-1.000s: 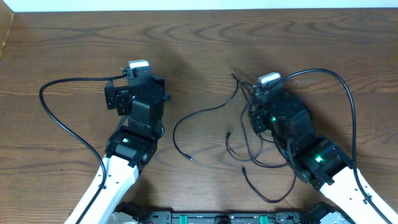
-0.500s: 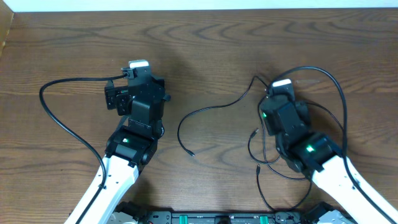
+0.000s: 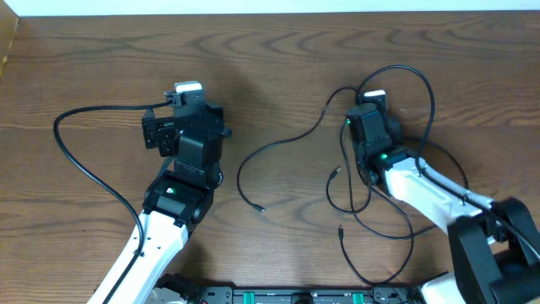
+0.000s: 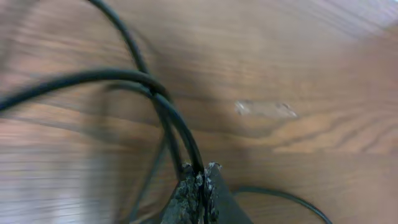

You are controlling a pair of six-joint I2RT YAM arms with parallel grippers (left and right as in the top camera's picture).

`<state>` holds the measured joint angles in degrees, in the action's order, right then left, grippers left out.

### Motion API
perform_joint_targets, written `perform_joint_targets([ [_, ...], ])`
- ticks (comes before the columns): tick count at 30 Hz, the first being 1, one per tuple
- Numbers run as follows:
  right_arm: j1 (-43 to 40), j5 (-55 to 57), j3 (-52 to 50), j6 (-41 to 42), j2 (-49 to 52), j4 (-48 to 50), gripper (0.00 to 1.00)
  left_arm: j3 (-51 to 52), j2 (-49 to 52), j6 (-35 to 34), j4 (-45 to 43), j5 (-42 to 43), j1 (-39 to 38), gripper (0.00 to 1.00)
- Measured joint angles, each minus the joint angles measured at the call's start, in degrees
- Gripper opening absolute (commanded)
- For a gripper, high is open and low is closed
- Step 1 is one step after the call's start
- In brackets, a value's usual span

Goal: Untangle cables

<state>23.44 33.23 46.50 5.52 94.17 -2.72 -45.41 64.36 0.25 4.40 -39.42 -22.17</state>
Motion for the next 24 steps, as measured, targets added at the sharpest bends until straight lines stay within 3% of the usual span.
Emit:
perform_joint_targets([
  [6,-1.2,5.4,-0.3,-1.1,-1.7,-1.7,0.01,0.0,0.0,0.0,0.0,0.0,0.0,0.98],
  [12,-0.7,6.2,-0.4,-3.1,-14.4,-6.0,0.01,0.0,0.0,0.0,0.0,0.0,0.0,0.98],
  [24,-0.7,-13.7,-0.4,-3.3,-36.7,-7.9,0.01,0.0,0.0,0.0,0.0,0.0,0.0,0.98],
])
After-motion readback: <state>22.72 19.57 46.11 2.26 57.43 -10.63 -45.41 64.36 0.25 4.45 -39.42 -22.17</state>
